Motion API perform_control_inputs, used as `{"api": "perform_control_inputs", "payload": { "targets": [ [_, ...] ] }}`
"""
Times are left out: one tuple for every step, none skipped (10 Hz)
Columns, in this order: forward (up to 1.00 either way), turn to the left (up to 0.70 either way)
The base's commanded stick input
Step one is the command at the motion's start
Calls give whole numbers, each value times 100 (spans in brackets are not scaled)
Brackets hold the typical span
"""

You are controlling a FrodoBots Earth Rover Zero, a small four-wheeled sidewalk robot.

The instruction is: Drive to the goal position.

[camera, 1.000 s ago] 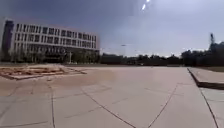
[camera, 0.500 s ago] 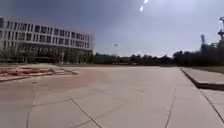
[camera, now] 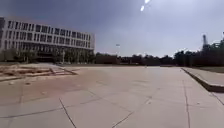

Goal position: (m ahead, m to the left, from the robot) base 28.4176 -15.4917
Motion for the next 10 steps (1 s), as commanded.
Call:
{"api": "perform_control_inputs", "payload": {
  "targets": [
    [70, -1],
    [70, -1],
    [70, -1],
    [70, -12],
    [70, -22],
    [70, -25],
    [70, -25],
    [70, -25],
    [70, -25],
    [70, -25]
  ]
}}
